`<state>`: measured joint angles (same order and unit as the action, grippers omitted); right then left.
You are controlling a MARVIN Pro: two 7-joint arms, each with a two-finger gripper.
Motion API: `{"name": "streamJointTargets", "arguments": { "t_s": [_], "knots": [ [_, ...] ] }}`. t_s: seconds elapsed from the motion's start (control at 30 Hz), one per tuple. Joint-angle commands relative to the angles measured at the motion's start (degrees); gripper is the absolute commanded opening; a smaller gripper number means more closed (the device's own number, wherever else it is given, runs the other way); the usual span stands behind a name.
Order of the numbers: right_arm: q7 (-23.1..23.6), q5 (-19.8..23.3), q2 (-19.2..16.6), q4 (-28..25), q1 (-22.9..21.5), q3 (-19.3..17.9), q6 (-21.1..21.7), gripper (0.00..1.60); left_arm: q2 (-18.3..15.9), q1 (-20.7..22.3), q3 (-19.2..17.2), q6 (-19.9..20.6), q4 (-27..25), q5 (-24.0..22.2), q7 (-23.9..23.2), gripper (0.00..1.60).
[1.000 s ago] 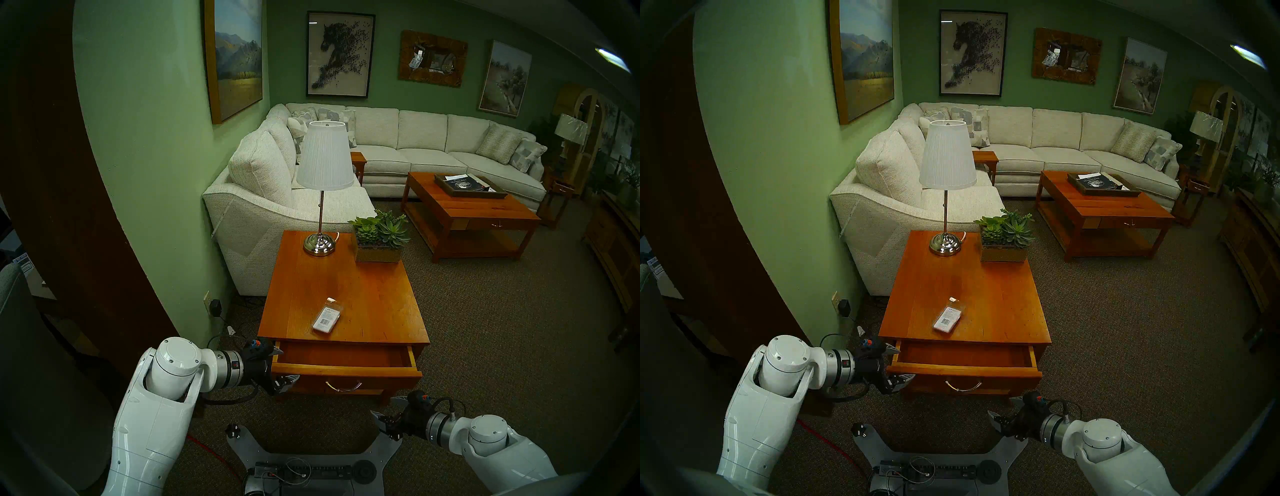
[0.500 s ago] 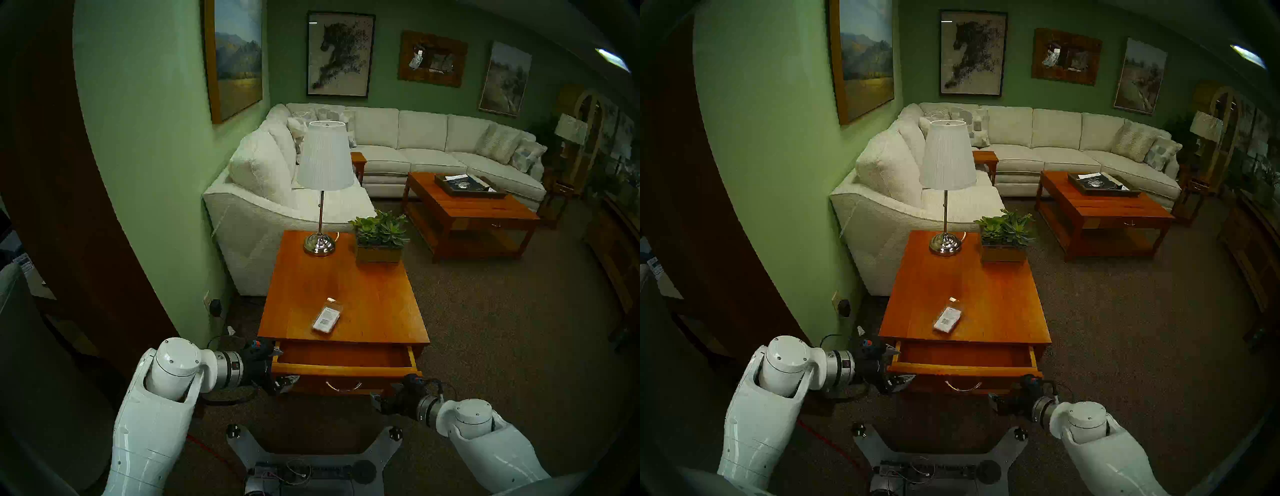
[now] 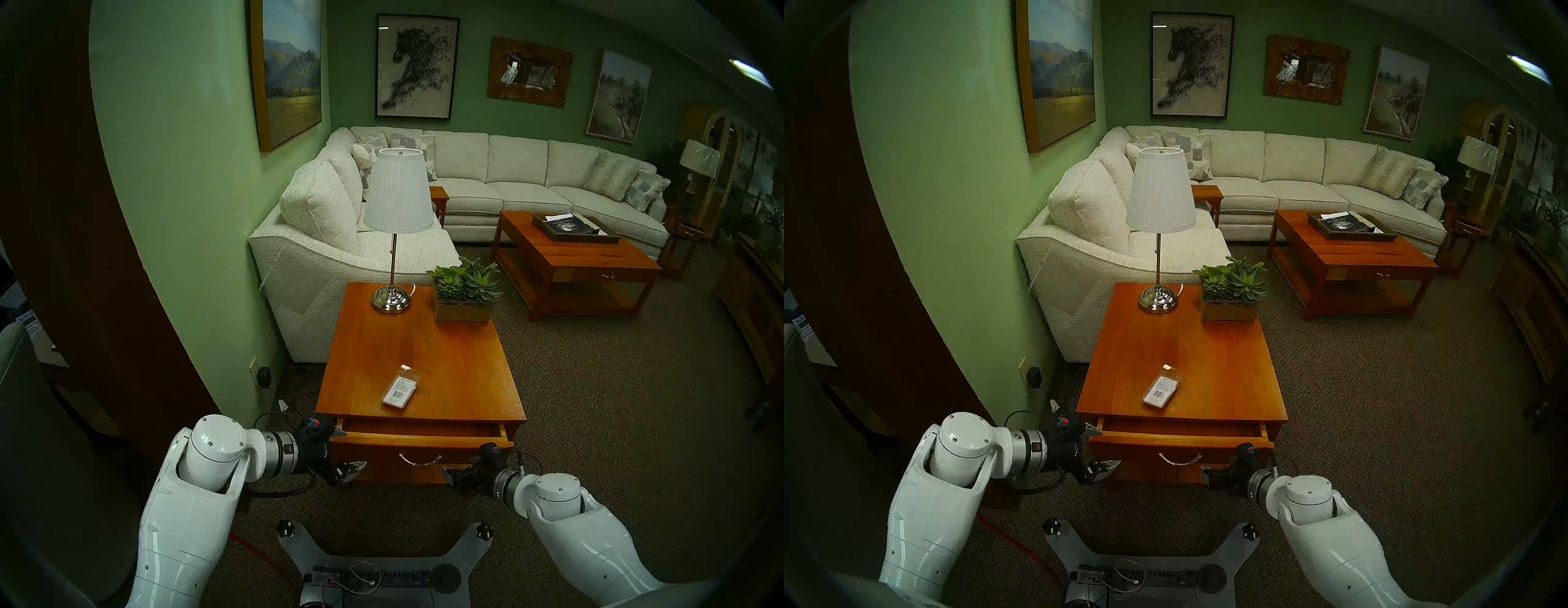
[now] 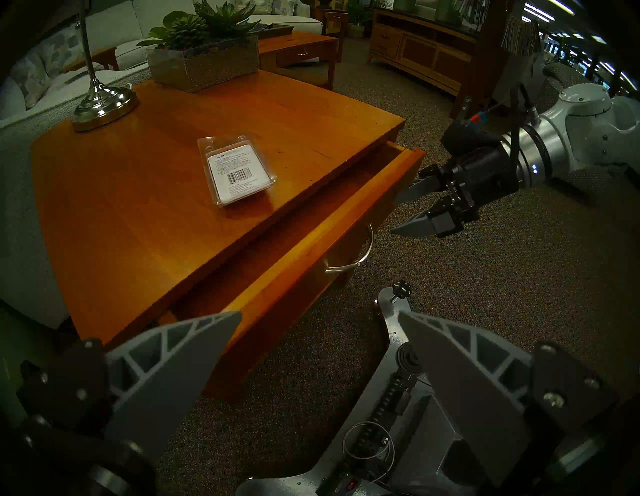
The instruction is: Open the drawer, take out the contents and close the drawer
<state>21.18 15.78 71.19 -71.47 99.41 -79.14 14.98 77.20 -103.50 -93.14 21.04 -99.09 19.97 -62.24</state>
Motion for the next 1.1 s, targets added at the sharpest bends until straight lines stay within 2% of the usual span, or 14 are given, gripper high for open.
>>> {"name": "streamJointTargets", "arguments": {
  "t_s": [0.0, 0.03, 0.13, 0.2, 0.23, 0.37, 0.4, 0.63, 0.67, 0.7, 0.83, 0.87, 1.0, 1.07],
  "knots": [
    [-0.8, -0.8, 2.3, -0.5, -6.0, -0.7, -0.4, 1.60, 0.1, 1.1, -0.1, -0.2, -1.1, -0.2, 0.1, 1.60],
    [-0.9, -1.1, 2.4, 0.6, -7.7, -0.4, 0.0, 1.60, 0.1, 1.1, -0.1, -0.2, -1.1, -0.2, 0.1, 1.60],
    [-1.4, -1.6, 2.7, 0.5, -7.4, -1.0, -0.4, 1.60, 0.1, 1.1, -0.1, -0.3, -1.0, -0.1, 0.0, 1.60],
    [-1.6, -2.1, 2.9, 1.9, -9.3, -0.9, -0.2, 1.60, 0.2, 1.1, -0.1, -0.3, -1.0, -0.1, 0.0, 1.60],
    [-1.7, -2.2, 3.0, 1.3, -8.4, -1.4, -0.6, 1.60, 0.2, 1.1, -0.1, -0.3, -1.0, -0.1, 0.0, 1.60],
    [-1.8, -2.8, 3.3, 4.1, -11.5, -1.2, -0.5, 1.60, 0.2, 1.2, -0.1, -0.4, -1.1, -0.1, 0.0, 1.60],
    [-1.9, -3.1, 3.3, 3.5, -10.4, -1.7, -1.0, 1.60, 0.2, 1.2, -0.1, -0.4, -1.1, -0.1, 0.0, 1.60],
    [-1.0, -4.3, 3.2, 8.9, -13.9, -1.6, -2.4, 1.60, 0.3, 1.3, -0.2, -0.5, -1.3, -0.1, -0.1, 1.60],
    [-0.6, -4.6, 3.1, 10.8, -15.1, -1.3, -2.6, 1.60, 0.3, 1.3, -0.2, -0.5, -1.4, -0.1, -0.1, 1.60],
    [-0.4, -4.8, 3.0, 10.6, -14.3, -1.6, -3.3, 1.60, 0.3, 1.3, -0.2, -0.5, -1.5, -0.1, -0.1, 1.60],
    [3.7, -5.1, 1.4, 15.9, -16.7, -0.6, -6.5, 1.60, 0.3, 1.3, -0.2, -0.4, -1.8, -0.1, -0.1, 1.60],
    [5.6, -4.9, 0.7, 16.4, -16.5, -0.4, -8.2, 1.60, 0.3, 1.2, -0.3, -0.3, -1.9, 0.0, -0.1, 1.60],
    [9.0, -4.1, -1.8, 10.2, -10.6, -0.5, -10.7, 1.60, 0.4, 1.2, -0.3, -0.3, -2.0, 0.0, -0.2, 1.60],
    [12.1, -3.7, -2.7, 9.2, -8.6, -1.2, -13.2, 1.60, 0.4, 1.2, -0.3, -0.3, -1.9, 0.0, -0.2, 1.60]
  ]
}}
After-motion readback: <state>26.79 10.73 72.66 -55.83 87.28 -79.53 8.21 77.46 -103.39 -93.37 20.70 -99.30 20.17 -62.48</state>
